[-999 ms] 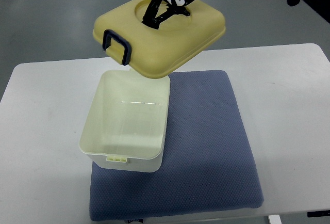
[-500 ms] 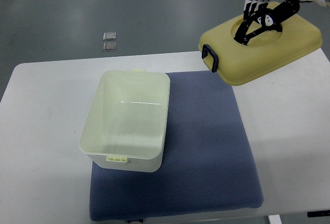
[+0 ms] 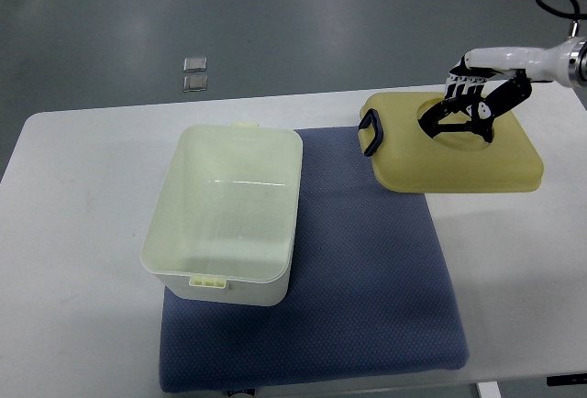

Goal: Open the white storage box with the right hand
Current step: 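Carry the lid beside the box and lower it onto the cushion, then open the right hand fingers and release the lid handle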

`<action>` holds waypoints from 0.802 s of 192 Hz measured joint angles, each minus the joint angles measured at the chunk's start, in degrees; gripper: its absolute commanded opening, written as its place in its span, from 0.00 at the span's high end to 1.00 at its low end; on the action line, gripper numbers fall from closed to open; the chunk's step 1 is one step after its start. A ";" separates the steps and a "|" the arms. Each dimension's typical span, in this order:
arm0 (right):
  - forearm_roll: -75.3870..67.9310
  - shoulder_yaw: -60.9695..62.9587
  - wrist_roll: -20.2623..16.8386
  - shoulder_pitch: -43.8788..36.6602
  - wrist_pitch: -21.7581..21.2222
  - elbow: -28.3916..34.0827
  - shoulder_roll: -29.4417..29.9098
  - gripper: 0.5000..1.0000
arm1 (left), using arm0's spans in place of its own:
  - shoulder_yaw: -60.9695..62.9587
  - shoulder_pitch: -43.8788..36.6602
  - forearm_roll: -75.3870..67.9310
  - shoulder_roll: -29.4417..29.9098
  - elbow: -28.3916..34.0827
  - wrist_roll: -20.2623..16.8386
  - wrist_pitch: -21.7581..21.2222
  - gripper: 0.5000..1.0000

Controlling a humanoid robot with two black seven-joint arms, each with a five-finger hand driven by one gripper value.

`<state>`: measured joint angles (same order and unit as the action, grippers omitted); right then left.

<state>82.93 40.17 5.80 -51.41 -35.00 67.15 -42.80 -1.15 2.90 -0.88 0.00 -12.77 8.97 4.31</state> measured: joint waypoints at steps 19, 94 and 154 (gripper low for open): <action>0.52 -0.27 -0.11 1.92 0.00 0.00 1.73 1.00 | -0.06 0.00 0.00 0.00 -0.02 0.00 0.00 0.00; 0.82 -3.35 -0.17 3.47 0.00 0.00 5.82 1.00 | 0.00 0.00 0.00 0.00 0.19 0.00 0.00 0.00; 0.87 -3.35 -0.33 3.21 0.00 0.09 11.52 1.00 | -0.08 0.00 0.00 0.00 -0.15 0.00 -0.08 0.00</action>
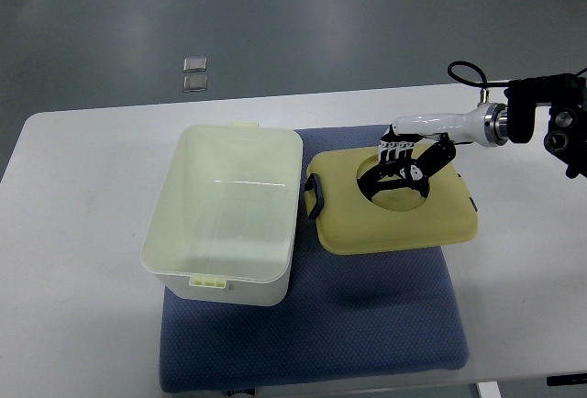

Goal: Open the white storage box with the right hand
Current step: 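Open the right hand fingers and release the lid handle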

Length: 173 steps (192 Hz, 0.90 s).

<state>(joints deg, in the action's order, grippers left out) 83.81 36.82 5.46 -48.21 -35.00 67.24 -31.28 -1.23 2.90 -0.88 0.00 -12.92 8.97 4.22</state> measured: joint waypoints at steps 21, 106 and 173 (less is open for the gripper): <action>0.03 0.00 -0.10 -0.04 0.00 0.00 1.97 1.00 | 0.00 0.00 0.00 0.00 0.00 0.00 0.00 0.00; 0.04 -0.06 -0.20 0.63 0.00 -0.37 4.54 0.12 | 0.00 0.00 0.00 0.00 -0.03 0.00 0.00 0.00; -0.63 -0.23 0.07 1.15 0.00 -1.79 1.91 0.12 | 0.09 0.00 0.00 0.00 -0.12 0.00 0.00 0.00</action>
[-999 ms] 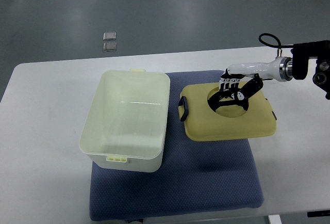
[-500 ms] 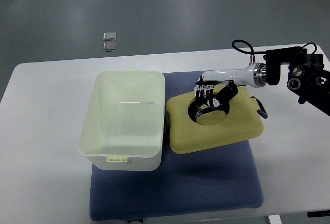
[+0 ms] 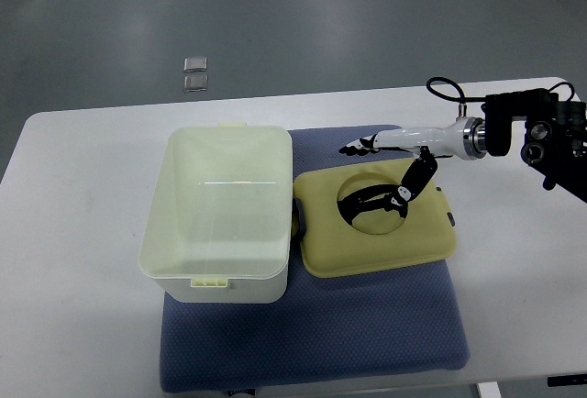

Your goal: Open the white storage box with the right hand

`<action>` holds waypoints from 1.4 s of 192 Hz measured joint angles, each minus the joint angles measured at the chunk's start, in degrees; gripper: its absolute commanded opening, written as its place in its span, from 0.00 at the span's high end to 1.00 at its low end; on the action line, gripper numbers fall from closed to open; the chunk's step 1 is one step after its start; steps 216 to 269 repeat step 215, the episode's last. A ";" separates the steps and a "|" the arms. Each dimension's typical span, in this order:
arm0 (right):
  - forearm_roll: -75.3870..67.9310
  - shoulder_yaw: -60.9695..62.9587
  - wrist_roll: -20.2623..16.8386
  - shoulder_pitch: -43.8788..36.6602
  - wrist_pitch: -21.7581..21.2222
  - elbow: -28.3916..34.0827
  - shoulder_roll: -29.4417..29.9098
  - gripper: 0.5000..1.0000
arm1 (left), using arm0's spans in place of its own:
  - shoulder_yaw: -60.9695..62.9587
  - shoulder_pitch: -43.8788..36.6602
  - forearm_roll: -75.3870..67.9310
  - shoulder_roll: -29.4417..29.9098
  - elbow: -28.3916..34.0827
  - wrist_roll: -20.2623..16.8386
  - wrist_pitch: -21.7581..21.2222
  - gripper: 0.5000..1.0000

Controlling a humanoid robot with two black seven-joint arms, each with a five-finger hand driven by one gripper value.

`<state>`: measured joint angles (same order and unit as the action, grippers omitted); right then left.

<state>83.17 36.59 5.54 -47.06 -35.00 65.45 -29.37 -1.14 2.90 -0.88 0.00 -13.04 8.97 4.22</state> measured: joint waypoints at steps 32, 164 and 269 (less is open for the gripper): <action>-1.91 2.35 0.00 -0.52 0.00 -2.00 -1.79 0.12 | -0.02 0.00 0.00 0.00 0.13 0.00 0.00 0.00; -89.98 17.81 3.58 5.52 17.32 -16.88 13.13 0.12 | -0.09 0.00 0.00 0.00 -0.13 0.00 0.00 0.00; -90.45 16.72 7.97 5.66 20.78 -20.59 17.18 0.12 | -0.07 0.00 0.00 0.00 -0.10 0.05 0.00 0.00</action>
